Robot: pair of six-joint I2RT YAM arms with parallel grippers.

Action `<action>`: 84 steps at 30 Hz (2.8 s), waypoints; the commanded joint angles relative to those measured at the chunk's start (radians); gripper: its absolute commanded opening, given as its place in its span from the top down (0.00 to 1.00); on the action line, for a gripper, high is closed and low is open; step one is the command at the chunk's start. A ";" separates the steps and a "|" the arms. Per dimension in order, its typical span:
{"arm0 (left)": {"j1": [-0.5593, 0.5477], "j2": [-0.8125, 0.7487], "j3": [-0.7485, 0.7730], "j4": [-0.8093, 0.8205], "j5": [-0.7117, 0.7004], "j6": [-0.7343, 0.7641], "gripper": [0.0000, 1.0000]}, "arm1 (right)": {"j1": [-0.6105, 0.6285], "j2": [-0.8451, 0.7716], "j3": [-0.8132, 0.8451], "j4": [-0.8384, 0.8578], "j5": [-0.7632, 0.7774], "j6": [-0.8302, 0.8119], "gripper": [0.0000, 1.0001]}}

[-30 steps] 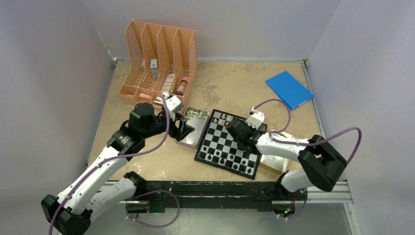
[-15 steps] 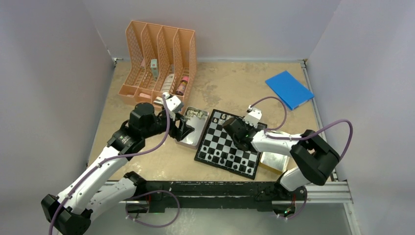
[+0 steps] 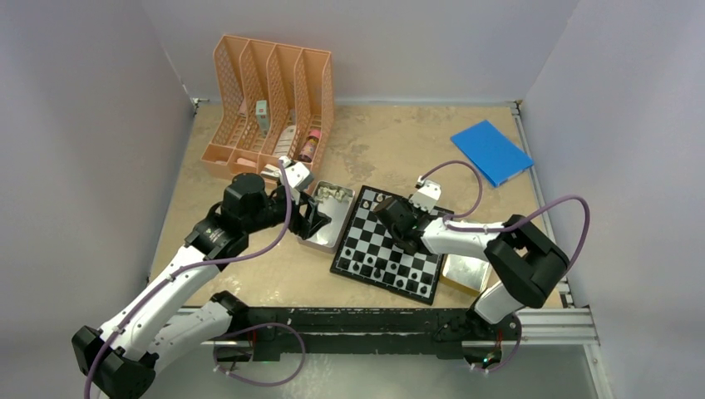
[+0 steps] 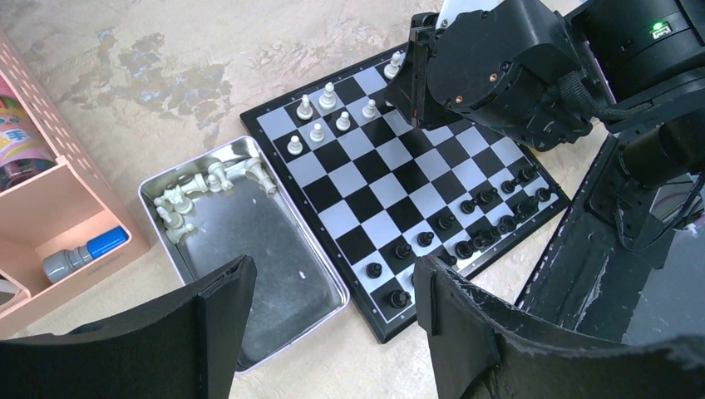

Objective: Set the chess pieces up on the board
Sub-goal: Place the chess piece on the chessboard.

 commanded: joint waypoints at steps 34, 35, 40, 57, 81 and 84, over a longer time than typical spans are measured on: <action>0.004 -0.002 -0.006 0.022 0.017 0.015 0.30 | 0.003 0.020 0.049 0.008 0.059 -0.023 0.83; 0.004 -0.001 -0.006 0.021 0.018 0.015 0.30 | 0.003 0.021 0.049 0.008 0.059 -0.023 0.83; 0.005 -0.004 -0.007 0.021 0.027 0.019 0.30 | 0.003 0.029 0.054 0.007 0.063 -0.025 0.83; 0.005 -0.002 -0.008 0.018 0.024 0.019 0.30 | 0.003 0.025 0.062 -0.009 0.082 -0.038 0.83; 0.004 0.115 0.060 -0.077 -0.088 -0.029 0.22 | 0.003 -0.202 0.123 -0.095 0.037 -0.111 0.66; 0.004 0.188 0.100 -0.106 -0.131 -0.035 0.26 | 0.003 -0.310 0.114 -0.071 0.000 -0.172 0.61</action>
